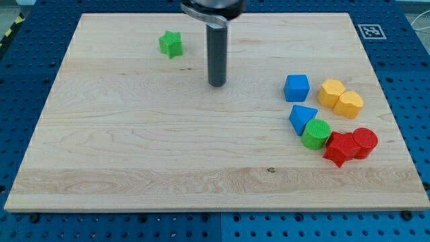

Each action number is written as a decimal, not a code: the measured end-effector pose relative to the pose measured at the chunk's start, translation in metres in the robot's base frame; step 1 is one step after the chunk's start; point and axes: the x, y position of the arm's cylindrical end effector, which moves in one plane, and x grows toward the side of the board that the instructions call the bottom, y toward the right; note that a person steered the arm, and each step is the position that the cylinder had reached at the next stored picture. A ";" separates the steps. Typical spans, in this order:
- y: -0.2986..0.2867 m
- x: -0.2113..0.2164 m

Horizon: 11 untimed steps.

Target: Push the blue cube towards the top center

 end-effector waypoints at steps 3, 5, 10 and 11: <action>0.084 0.045; 0.137 0.058; 0.111 -0.036; 0.094 -0.058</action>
